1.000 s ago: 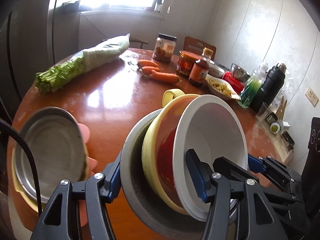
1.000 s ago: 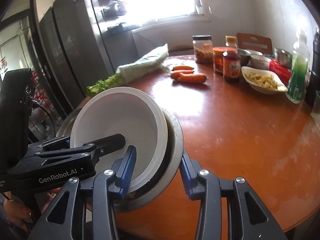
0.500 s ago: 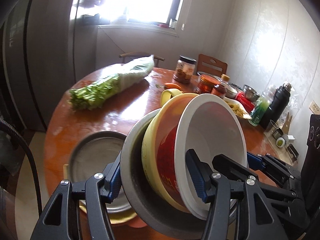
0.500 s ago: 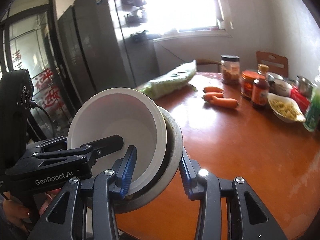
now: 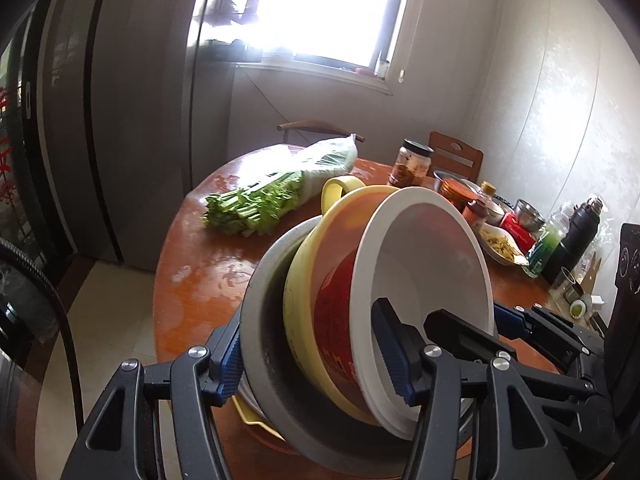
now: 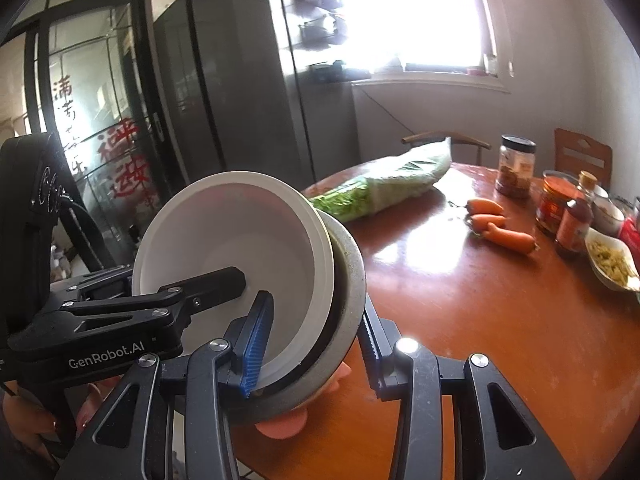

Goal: Organize plates and bowls
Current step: 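Lift the nested bowl stack with the left gripper and carry it toward the plate stack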

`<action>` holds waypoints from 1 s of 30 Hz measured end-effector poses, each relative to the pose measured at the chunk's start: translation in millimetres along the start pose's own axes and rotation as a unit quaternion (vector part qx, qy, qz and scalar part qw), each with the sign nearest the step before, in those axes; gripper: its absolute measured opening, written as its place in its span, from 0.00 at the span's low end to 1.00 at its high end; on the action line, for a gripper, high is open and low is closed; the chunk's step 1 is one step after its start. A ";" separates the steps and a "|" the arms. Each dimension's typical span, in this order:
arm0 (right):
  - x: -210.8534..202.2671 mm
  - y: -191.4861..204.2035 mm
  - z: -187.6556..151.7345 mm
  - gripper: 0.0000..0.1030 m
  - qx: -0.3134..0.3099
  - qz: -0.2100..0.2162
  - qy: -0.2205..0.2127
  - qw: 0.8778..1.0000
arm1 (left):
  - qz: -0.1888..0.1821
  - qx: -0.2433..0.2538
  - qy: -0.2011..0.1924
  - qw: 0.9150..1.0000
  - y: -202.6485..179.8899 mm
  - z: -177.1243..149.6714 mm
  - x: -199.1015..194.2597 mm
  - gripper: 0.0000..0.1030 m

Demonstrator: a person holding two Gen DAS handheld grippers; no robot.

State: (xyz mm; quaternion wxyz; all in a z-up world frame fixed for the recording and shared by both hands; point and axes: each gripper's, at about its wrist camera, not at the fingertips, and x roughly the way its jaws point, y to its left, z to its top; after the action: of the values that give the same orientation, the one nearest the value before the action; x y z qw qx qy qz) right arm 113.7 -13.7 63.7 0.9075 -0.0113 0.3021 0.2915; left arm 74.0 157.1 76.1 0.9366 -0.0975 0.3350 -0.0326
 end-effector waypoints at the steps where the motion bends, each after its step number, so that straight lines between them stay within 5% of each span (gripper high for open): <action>1: 2.3 1.9 1.0 0.42 -0.003 0.001 0.000 1.000 | 0.000 -0.002 0.000 1.000 2.9 -0.5 -0.4 0.56; 30: 59.4 8.3 -26.6 0.42 -0.002 0.009 0.060 0.998 | 0.010 -0.027 0.054 0.998 36.9 -30.3 47.7 0.56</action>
State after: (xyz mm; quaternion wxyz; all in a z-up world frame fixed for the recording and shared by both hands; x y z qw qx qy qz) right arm 133.3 19.0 10.4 0.8850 -0.0277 0.3560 0.2987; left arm 91.5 182.3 16.0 0.9145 -0.1177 0.3866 -0.0197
